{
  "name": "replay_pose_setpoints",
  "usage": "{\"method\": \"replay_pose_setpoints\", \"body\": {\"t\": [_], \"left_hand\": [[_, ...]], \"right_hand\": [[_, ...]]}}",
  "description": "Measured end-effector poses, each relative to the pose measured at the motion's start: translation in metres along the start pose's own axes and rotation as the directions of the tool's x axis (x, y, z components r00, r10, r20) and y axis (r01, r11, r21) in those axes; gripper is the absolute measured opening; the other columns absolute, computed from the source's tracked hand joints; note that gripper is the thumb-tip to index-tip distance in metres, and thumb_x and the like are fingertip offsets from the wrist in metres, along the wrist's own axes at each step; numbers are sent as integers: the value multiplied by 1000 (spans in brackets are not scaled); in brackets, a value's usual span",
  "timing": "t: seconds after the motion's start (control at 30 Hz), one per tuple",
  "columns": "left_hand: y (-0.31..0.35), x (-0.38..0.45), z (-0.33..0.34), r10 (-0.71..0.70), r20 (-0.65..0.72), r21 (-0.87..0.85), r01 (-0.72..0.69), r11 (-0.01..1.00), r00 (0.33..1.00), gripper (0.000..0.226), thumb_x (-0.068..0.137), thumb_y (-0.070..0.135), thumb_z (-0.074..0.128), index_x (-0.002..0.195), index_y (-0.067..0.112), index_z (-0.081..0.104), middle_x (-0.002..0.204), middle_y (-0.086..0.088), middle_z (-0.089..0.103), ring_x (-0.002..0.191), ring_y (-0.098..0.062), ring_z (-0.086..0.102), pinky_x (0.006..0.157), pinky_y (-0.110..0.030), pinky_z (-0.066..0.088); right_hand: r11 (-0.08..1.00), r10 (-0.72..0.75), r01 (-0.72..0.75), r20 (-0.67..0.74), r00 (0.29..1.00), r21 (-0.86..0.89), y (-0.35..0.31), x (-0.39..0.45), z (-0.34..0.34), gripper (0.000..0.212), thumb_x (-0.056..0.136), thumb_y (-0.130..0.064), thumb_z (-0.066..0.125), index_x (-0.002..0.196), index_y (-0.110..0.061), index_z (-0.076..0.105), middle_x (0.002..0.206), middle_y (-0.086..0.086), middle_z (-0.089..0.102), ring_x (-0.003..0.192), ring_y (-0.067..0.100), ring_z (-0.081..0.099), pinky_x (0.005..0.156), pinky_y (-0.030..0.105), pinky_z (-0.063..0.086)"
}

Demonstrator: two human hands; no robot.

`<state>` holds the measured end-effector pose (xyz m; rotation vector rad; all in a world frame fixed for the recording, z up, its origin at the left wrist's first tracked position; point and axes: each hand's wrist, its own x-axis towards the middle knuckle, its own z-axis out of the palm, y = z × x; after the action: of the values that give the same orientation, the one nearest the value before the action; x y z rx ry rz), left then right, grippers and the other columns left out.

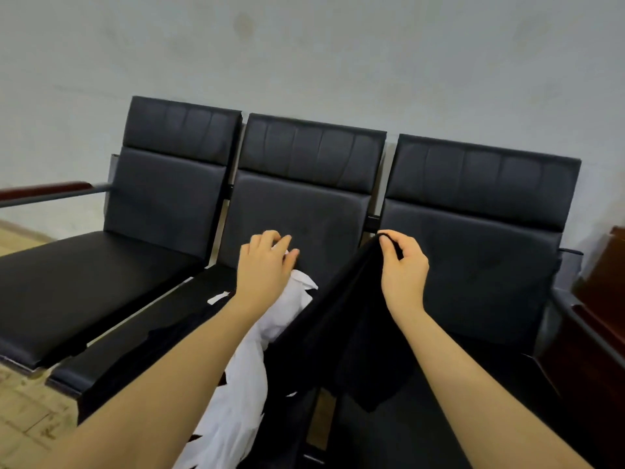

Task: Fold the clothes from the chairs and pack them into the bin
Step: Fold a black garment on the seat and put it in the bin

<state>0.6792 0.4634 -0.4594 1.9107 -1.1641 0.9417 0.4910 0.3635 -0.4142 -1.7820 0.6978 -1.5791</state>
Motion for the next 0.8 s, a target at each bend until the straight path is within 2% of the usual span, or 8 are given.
{"method": "replay_pose_setpoints", "body": {"t": [0.13, 0.23, 0.33, 0.43, 0.53, 0.63, 0.7, 0.8], "left_hand": [[57, -27, -13, 105, 375, -380, 50, 924, 921, 46, 94, 46, 43, 131, 21, 53, 109, 12, 58, 104, -8, 49, 96, -26, 22], [84, -52, -4, 126, 459, -455, 110, 883, 880, 36, 93, 41, 53, 125, 24, 56, 89, 16, 60, 87, -4, 51, 98, -28, 36], [104, -53, -12, -11, 440, -582, 295, 758, 898, 21, 96, 27, 53, 110, 19, 67, 88, 10, 69, 89, -5, 63, 87, -22, 47], [125, -37, -29, 39, 367, -596, 202, 777, 930, 32, 95, 22, 54, 126, 14, 60, 99, -1, 69, 98, 1, 54, 85, -4, 34], [145, -17, -36, 79, 298, -572, 111, 813, 951, 39, 96, 31, 50, 134, 20, 53, 118, -5, 65, 113, -17, 57, 96, -27, 42], [169, 2, -38, 164, 139, -451, -85, 889, 977, 42, 96, 43, 41, 133, 27, 53, 92, -1, 64, 89, -19, 62, 72, -40, 51], [187, 16, -39, 274, 34, -406, -237, 882, 961, 47, 93, 46, 37, 126, 23, 60, 76, 0, 55, 64, -19, 59, 49, -37, 48], [213, 31, -24, 358, 3, -347, -335, 876, 934, 46, 92, 44, 36, 117, 19, 66, 74, 0, 56, 55, -19, 57, 39, -29, 42]], "right_hand": [[1000, 4, -4, -13, 1000, 26, -4, 2, -19, 17, 95, -14, 54, 105, -16, 69, 97, -6, 63, 89, -11, 56, 80, 3, 40], [1000, -11, 11, -24, 1000, 12, -7, 5, -39, 19, 95, -15, 54, 107, -14, 69, 97, -9, 63, 91, -10, 56, 81, 3, 40], [1000, -12, 12, -26, 1000, 4, -9, 7, -65, 19, 95, -16, 55, 107, -16, 69, 97, -8, 63, 92, -5, 57, 80, 3, 40], [999, -10, 7, -53, 999, -50, -5, 8, -95, 18, 96, -18, 55, 108, -17, 68, 95, -7, 63, 90, -3, 58, 78, 1, 40], [992, -1, -10, -84, 996, -126, 3, 6, -126, 20, 96, -22, 54, 110, -19, 68, 92, -5, 62, 84, -1, 57, 75, 7, 41], [963, -64, 26, -135, 989, -268, 10, 3, -157, 20, 97, -25, 52, 110, -23, 68, 86, -7, 58, 75, 1, 54, 70, 18, 38], [931, -122, 58, -157, 980, -360, 10, 3, -181, 21, 97, -27, 52, 111, -23, 68, 84, -8, 56, 71, 2, 52, 65, 19, 37], [866, -171, 82, -138, 976, -494, 14, 5, -215, 23, 97, -28, 53, 112, -22, 68, 86, -7, 58, 73, 6, 52, 67, 28, 43]]}}
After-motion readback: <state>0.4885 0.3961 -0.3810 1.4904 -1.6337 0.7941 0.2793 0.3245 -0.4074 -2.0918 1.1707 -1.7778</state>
